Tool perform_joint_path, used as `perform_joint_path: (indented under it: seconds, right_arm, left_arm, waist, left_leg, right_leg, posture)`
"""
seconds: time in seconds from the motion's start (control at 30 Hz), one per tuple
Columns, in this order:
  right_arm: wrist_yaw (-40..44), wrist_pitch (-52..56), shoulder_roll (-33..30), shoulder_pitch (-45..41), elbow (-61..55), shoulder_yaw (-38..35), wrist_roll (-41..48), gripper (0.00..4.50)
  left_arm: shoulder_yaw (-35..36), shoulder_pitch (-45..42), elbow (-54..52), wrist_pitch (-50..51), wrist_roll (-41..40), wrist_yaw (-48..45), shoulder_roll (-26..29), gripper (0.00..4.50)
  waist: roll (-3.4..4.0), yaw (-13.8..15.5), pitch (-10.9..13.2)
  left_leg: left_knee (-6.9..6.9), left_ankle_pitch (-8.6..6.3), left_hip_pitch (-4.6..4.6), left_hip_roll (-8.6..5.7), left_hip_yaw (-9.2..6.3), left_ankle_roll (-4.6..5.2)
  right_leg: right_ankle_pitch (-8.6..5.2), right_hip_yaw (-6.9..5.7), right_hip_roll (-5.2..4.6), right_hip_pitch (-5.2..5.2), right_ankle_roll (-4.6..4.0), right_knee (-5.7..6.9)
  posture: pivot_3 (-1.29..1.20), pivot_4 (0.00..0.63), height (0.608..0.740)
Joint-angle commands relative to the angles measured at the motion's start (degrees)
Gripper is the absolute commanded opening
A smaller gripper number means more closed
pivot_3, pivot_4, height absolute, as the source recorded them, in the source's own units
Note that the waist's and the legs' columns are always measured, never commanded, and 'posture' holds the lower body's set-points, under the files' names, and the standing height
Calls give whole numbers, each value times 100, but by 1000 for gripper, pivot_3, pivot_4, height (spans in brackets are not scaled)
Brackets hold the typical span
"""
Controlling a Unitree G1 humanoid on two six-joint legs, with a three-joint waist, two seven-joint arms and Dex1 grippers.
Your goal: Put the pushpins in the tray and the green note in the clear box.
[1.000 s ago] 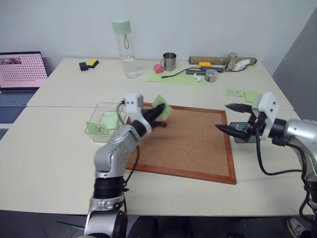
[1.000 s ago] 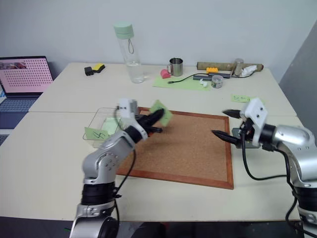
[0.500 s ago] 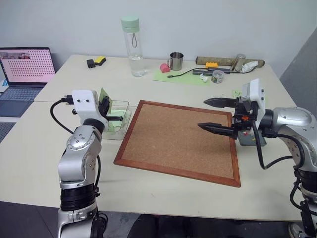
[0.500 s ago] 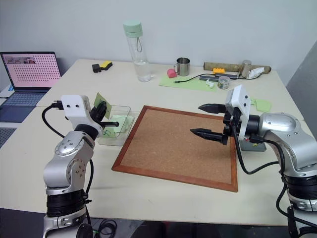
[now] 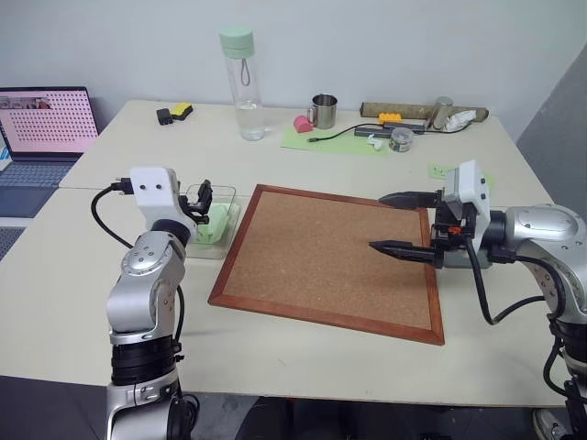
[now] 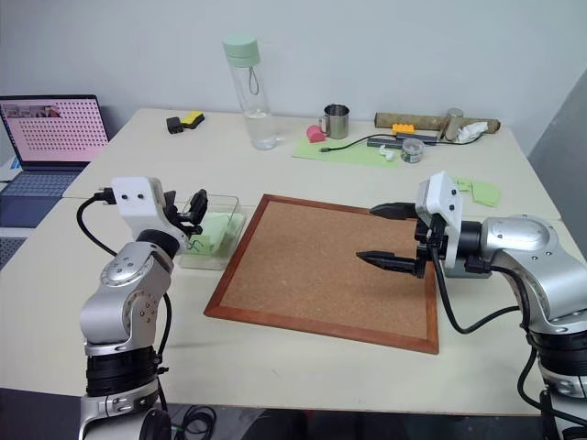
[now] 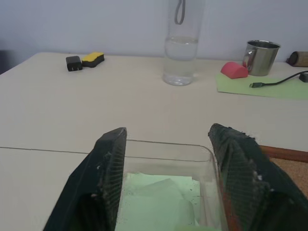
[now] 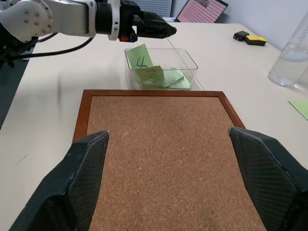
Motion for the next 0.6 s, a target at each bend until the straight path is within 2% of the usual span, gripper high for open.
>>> perform_joint_path:
  seconds: [0.03,0.2,0.3,0.37,0.43,0.6]
  right_arm:
    - [-41,-284,-116,86,26,-283,-131,4157]
    - [-130,-485,-169,368,158,-554,-221,4157]
    - [19,-541,-382,688,316,-819,-263,4157]
    - [180,-636,-595,964,407,-952,-349,4157]
    - [329,-593,-904,1308,559,-1193,-396,4157]
    - [443,-527,-1368,1974,798,-1753,-428,4157]
  left_arm:
    - [271,-82,-541,279,-338,-635,694,3765]
    - [721,176,-608,804,-1101,-1793,1729,3765]
    - [900,1019,-817,670,-1209,-3040,2730,3765]
    - [1222,1345,-614,614,-1321,-3447,3100,3765]
    - [1576,2027,-280,266,-1158,-4224,3593,3765]
    - [2061,2974,658,-490,-840,-5124,4065,3765]
  waist:
    - [-1,-4,0]
    - [-1,-11,1]
    - [1,-40,2]
    - [6,-36,6]
    - [6,-24,6]
    - [23,-11,7]
  left_leg:
    - [0,0,-6,0,1,-1]
    - [-2,1,-11,2,10,-1]
    - [-4,1,-11,2,13,-1]
    - [-11,1,-11,2,17,-1]
    - [-9,0,-11,3,16,0]
    - [-12,-12,-5,6,21,22]
  right_leg:
    - [0,1,0,-8,-1,2]
    - [2,8,0,-20,-3,4]
    - [2,11,0,-21,-4,2]
    - [1,14,-2,-22,-6,-4]
    - [0,11,-2,-22,-8,-4]
    - [0,10,-6,-20,-20,-1]
  posture:
    - [0,150,740]
    - [0,150,740]
    - [0,150,740]
    - [0,150,740]
    - [0,150,740]
    - [0,150,740]
